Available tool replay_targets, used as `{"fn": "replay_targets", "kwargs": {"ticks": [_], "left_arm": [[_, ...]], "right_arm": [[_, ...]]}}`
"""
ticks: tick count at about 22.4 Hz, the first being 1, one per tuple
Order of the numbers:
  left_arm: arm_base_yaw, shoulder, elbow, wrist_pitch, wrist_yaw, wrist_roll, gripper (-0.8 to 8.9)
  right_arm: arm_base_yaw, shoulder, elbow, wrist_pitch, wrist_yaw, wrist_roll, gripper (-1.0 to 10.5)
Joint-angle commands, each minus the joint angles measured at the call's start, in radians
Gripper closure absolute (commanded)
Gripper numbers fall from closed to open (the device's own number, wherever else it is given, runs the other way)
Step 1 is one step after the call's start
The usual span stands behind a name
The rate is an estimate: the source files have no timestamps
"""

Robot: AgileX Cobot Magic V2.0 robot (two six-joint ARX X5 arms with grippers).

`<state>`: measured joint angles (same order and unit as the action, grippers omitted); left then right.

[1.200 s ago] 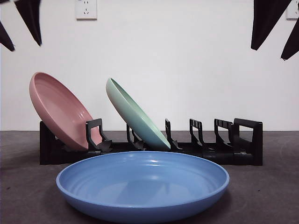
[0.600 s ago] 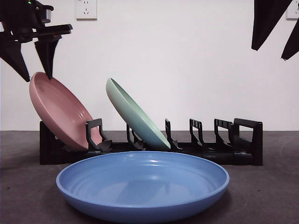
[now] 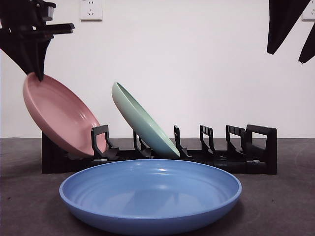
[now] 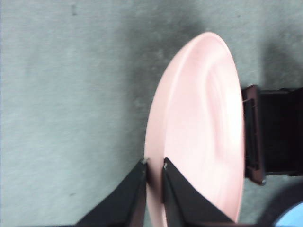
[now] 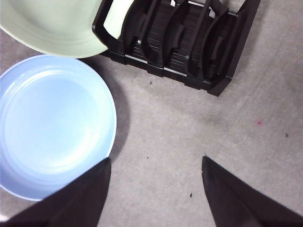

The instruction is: Place the plate

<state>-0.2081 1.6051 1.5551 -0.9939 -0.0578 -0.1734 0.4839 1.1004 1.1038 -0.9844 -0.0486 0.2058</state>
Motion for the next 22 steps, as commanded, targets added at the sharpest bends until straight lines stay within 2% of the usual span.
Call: {"fn": "replay_targets", "kwargs": {"ticks": [1, 4, 7, 18, 22], "left_arm": [[-0.003, 0.017, 0.079, -0.029, -0.035, 0.017, 7.96], [-0.003, 0.016, 0.166, -0.112, -0.106, 0.039, 7.97], [-0.002, 0.010, 0.235, -0.186, -0.119, 0.054, 7.97], [0.011, -0.107, 0.220, -0.306, -0.116, 0.078, 7.98], [0.014, -0.188, 0.158, -0.299, -0.056, 0.075, 7.98]], "right_arm": [[0.006, 0.009, 0.009, 0.004, 0.004, -0.012, 6.4], [0.006, 0.009, 0.009, 0.004, 0.004, -0.017, 6.4], [0.006, 0.009, 0.009, 0.003, 0.004, -0.035, 6.5], [0.005, 0.009, 0.009, 0.004, 0.004, -0.054, 6.4], [0.005, 0.009, 0.009, 0.006, 0.004, -0.054, 6.5]]}}
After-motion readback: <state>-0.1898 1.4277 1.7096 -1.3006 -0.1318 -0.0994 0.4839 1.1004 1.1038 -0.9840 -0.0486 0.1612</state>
